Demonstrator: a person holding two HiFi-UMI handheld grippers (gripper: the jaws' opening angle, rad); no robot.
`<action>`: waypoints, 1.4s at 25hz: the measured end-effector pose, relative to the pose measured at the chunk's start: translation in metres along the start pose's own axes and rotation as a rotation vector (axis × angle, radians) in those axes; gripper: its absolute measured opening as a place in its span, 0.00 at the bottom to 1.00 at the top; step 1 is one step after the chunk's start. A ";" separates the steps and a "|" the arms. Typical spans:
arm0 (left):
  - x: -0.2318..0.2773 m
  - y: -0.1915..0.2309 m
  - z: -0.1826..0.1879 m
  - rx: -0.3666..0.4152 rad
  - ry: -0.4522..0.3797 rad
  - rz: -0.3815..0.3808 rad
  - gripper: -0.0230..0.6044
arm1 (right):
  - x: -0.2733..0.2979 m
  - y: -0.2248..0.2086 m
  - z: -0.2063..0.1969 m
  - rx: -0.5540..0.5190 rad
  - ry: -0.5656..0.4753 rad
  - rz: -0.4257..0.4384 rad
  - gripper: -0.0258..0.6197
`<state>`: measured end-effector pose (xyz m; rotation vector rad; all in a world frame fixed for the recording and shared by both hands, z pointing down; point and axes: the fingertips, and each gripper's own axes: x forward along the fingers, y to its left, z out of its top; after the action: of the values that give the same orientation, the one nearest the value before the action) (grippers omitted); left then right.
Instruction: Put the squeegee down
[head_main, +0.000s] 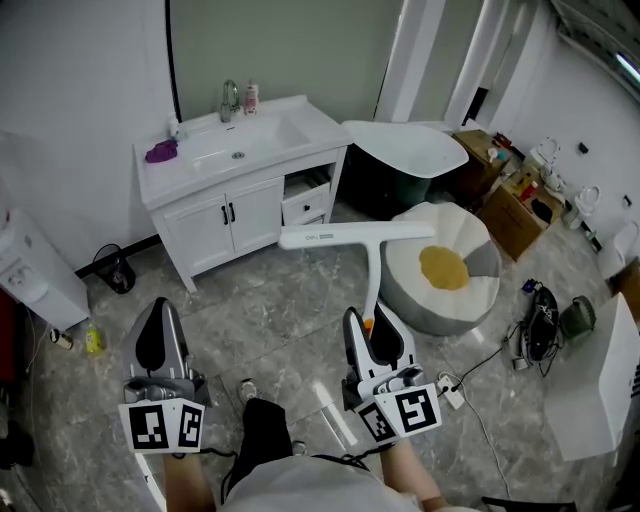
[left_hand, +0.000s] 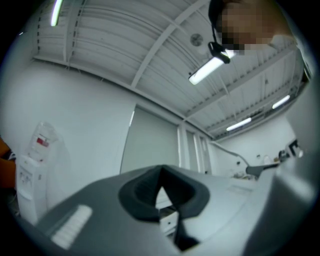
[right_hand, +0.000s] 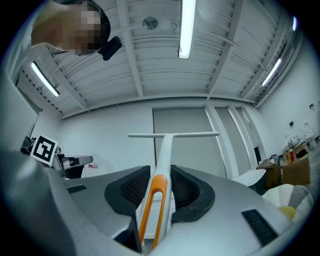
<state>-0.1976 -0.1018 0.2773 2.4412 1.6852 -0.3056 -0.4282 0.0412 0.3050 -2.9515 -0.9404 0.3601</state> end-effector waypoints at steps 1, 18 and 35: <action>0.010 0.006 -0.004 0.001 0.002 -0.002 0.05 | 0.012 -0.001 -0.003 -0.001 -0.001 0.001 0.23; 0.181 0.172 -0.019 0.057 -0.064 0.012 0.05 | 0.256 0.031 -0.035 0.007 -0.044 0.010 0.23; 0.217 0.306 -0.065 -0.006 -0.027 0.187 0.05 | 0.399 0.077 -0.083 0.036 0.016 0.105 0.24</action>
<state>0.1687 0.0017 0.2893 2.5540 1.4306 -0.3063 -0.0504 0.2106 0.2940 -2.9734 -0.7709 0.3519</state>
